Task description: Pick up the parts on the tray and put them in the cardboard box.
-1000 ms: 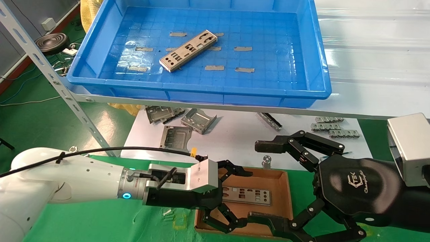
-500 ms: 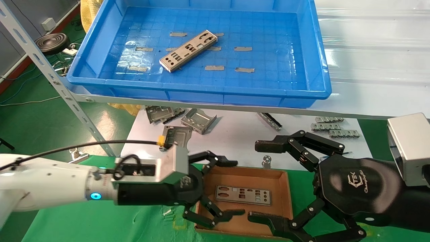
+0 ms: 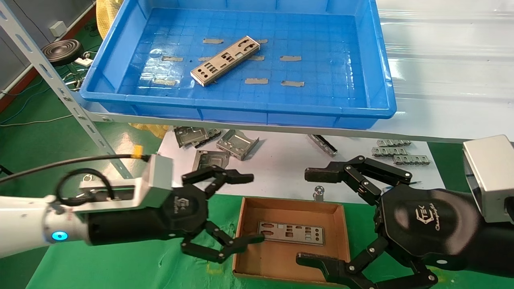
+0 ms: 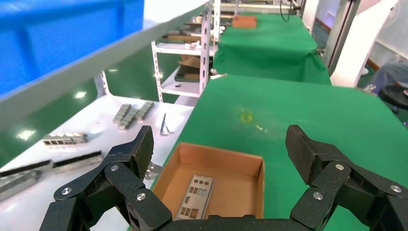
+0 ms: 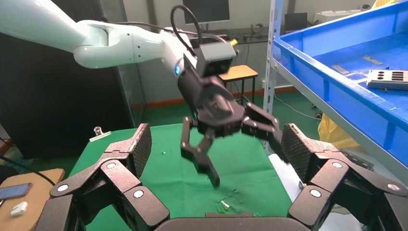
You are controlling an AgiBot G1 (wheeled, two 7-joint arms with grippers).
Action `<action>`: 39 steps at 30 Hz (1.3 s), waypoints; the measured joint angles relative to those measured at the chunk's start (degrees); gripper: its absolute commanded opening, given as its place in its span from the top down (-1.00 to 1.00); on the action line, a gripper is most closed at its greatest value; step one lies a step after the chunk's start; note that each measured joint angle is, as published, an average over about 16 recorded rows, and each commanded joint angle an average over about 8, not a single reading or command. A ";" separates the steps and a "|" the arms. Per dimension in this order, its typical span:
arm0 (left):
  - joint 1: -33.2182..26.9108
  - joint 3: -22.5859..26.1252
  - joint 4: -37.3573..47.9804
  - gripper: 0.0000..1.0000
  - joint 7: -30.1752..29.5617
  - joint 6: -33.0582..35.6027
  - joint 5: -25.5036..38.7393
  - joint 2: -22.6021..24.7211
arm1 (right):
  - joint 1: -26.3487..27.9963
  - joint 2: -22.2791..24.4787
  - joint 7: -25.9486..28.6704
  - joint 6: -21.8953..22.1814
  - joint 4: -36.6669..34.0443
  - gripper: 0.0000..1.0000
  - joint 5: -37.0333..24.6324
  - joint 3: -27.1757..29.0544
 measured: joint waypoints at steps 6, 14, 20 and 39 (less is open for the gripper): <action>1.89 -2.58 -4.50 -1.00 -3.33 0.50 -2.03 -3.66 | 0.00 0.00 0.00 0.00 0.00 -1.00 0.00 0.00; 4.41 -6.03 -10.51 -1.00 -7.77 1.16 -4.75 -8.54 | 0.00 0.00 0.00 0.00 0.00 -1.00 0.00 0.00; 6.30 -8.61 -15.01 -1.00 -11.10 1.65 -6.78 -12.20 | 0.00 0.00 0.00 0.00 0.00 -1.00 0.00 -0.01; 10.31 -14.09 -24.51 -1.00 -17.85 2.78 -11.19 -19.90 | -0.01 0.01 -0.01 0.01 -0.01 -1.00 0.02 0.00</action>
